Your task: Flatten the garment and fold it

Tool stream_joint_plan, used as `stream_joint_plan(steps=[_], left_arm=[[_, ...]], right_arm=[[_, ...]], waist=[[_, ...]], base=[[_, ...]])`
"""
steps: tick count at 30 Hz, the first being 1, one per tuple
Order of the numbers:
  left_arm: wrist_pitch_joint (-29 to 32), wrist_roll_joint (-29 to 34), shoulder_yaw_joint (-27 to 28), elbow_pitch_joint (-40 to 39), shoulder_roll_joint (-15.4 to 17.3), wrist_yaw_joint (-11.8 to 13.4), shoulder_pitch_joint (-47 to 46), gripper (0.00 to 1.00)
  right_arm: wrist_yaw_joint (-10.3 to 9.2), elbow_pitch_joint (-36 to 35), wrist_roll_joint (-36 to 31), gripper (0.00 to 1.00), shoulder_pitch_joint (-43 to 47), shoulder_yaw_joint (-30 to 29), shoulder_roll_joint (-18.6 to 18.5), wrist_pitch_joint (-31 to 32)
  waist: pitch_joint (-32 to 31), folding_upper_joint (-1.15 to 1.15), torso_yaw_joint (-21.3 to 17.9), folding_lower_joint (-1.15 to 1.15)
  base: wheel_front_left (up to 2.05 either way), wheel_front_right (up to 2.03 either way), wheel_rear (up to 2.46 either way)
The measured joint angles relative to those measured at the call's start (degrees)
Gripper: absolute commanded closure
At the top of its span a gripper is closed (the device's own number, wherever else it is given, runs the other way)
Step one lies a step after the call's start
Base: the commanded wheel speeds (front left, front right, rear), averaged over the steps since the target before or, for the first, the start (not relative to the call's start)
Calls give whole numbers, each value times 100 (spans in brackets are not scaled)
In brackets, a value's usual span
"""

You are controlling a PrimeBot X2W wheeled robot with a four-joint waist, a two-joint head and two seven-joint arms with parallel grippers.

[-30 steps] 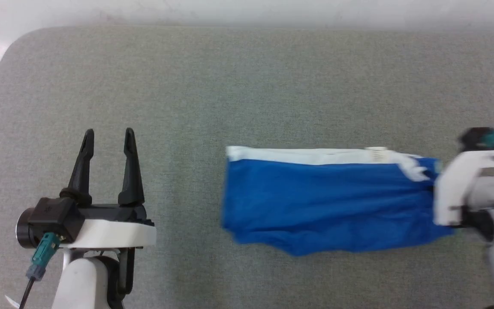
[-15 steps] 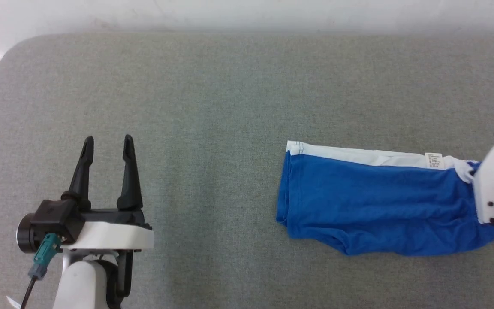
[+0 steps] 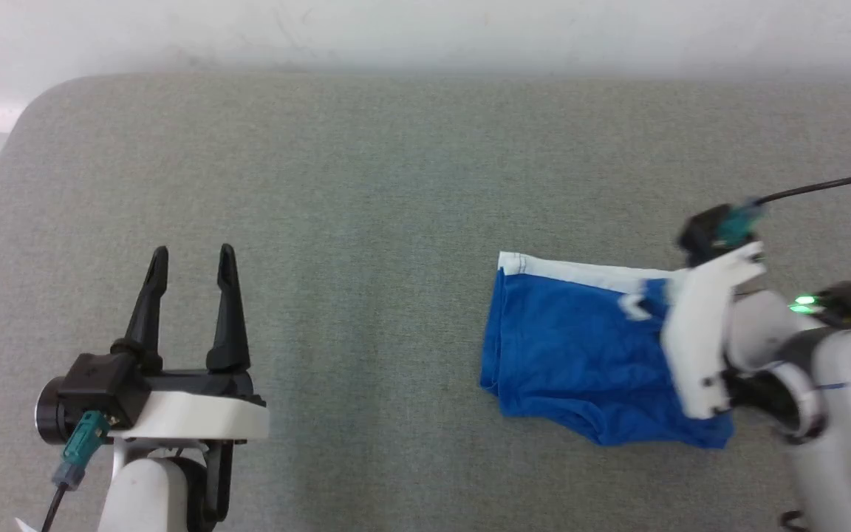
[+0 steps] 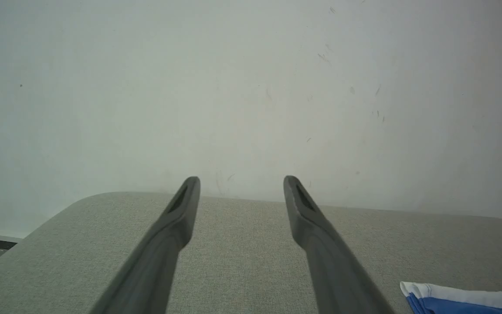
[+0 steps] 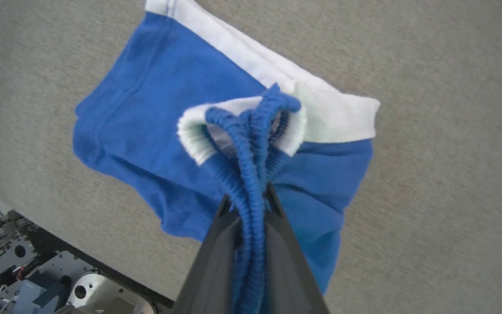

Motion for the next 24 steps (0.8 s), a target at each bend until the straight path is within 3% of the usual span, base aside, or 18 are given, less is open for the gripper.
stream_joint_plan(steps=[5,10,19,20,21,24], left_arm=[[0,-2,-23,-22,-21,-5,2,0],[0,-2,-49,-27,-25,-26,4,0],[0,-26,-104,-5,-31,-46,2,0],[0,-27,-101,1,-31,-46,2,0],[0,-27,-91,4,-32,-46,2,0],[0,-27,-46,14,-32,-41,4,0]], right_arm=[[0,314,-96,100,-182,423,534,-465],[0,913,-426,100,-491,487,901,-1039],[0,2227,-931,99,-653,757,1136,-1605],[0,2287,-928,59,-676,810,1141,-1697],[0,2335,-921,0,-713,877,1146,-1767],[0,2373,-801,0,-839,1127,1168,-1848]], waist=[[27,0,123,0],[86,0,266,0],[258,0,507,0],[265,0,527,0],[269,0,539,0],[255,0,512,1]], base=[[0,0,0],[0,0,0],[0,0,0],[0,0,0],[0,0,0],[0,0,0]])
